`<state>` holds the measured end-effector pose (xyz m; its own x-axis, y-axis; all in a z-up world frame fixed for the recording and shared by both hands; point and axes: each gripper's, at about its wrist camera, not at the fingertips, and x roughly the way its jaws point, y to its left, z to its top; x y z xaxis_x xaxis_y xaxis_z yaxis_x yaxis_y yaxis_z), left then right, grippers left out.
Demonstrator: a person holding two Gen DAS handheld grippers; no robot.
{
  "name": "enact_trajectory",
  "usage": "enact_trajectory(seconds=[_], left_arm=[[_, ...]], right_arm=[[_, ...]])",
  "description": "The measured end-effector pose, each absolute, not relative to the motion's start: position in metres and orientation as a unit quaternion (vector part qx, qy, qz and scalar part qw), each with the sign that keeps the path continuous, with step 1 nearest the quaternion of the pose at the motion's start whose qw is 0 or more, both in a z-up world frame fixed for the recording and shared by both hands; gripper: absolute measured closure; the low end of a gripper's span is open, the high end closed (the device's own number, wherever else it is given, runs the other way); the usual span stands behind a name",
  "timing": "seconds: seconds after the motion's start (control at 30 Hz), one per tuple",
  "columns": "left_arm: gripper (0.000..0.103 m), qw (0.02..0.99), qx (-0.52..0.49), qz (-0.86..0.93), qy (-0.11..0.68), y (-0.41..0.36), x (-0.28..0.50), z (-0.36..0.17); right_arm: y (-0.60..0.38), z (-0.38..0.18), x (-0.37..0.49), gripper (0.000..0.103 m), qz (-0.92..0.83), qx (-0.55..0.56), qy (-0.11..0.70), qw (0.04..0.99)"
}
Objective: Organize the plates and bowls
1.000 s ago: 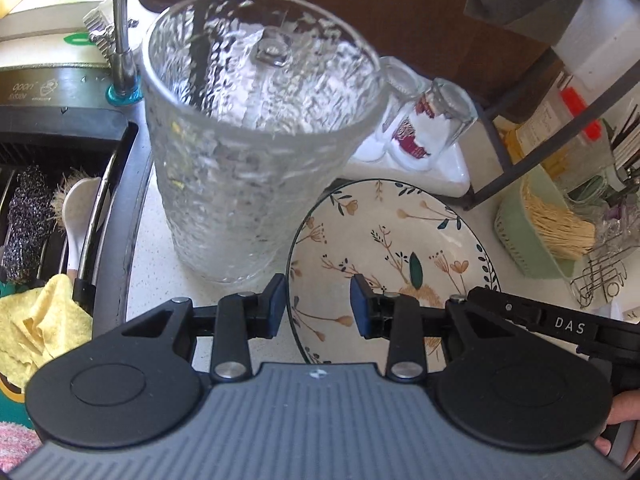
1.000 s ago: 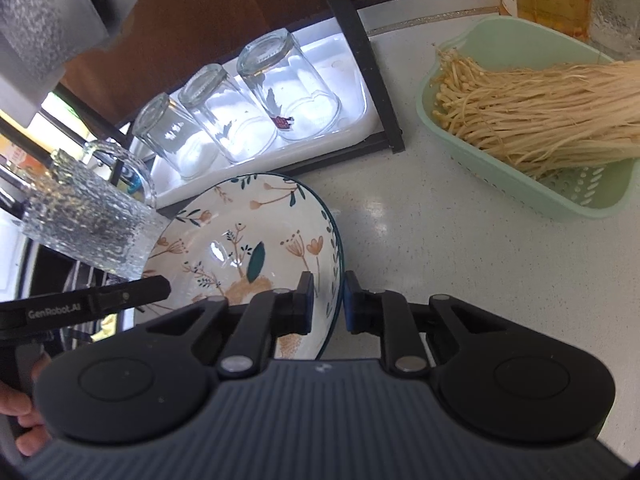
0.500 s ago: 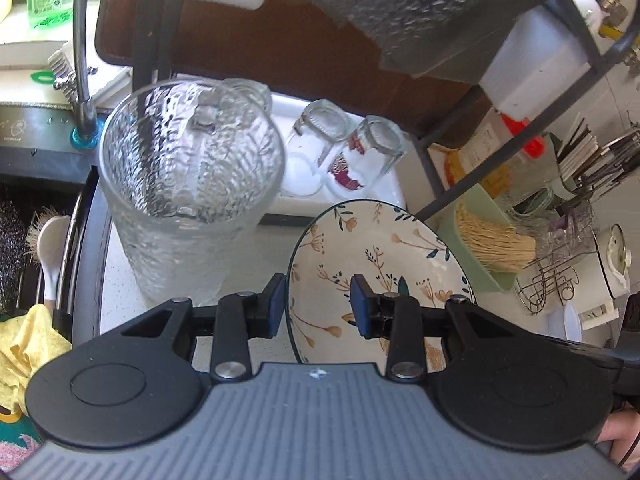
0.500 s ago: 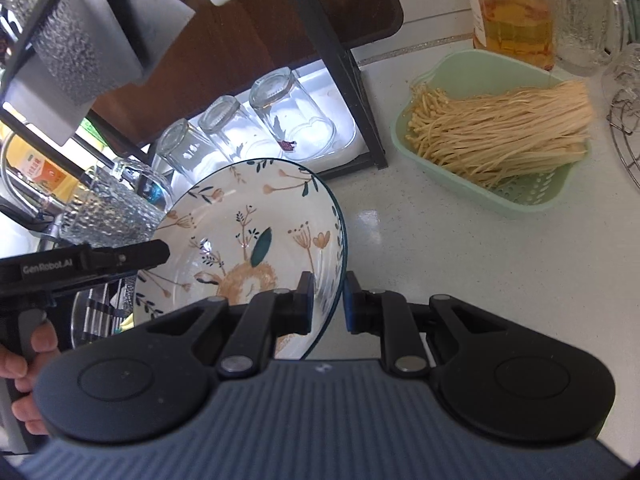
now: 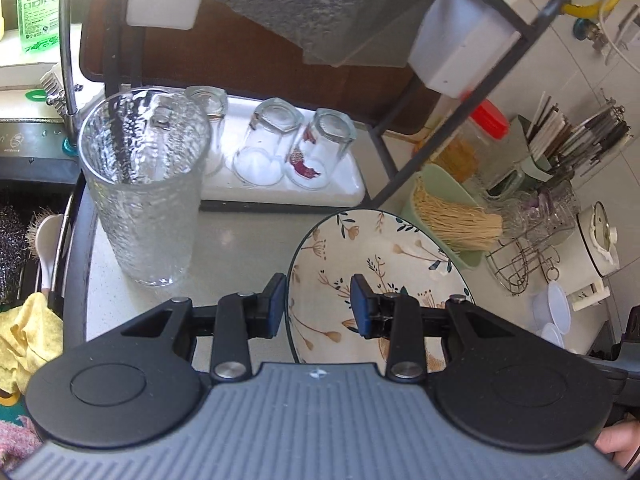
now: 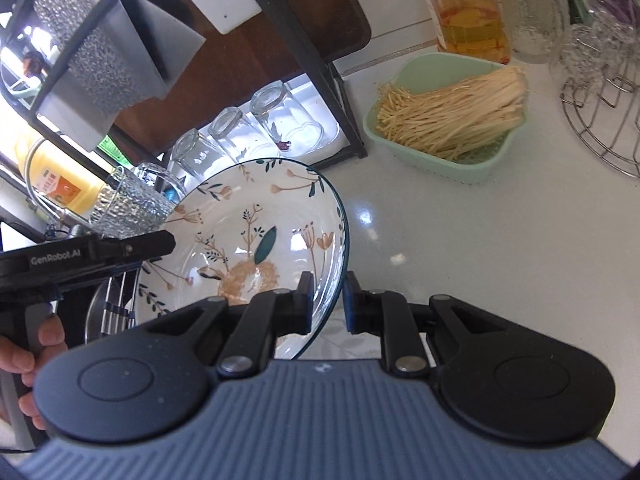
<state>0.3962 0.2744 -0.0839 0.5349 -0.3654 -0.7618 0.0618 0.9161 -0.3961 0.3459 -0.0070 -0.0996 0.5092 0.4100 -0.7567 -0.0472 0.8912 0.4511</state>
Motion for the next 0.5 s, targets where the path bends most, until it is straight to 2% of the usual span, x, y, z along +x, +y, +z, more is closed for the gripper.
enact_trajectory(seconds=[0.5], left_arm=[[0.063,0.853,-0.14,-0.123,0.488,0.226,0.349,-0.094]], right_arm=[[-0.042,-0.104,0.29,0.084,0.117,0.198,0.485,0.844]])
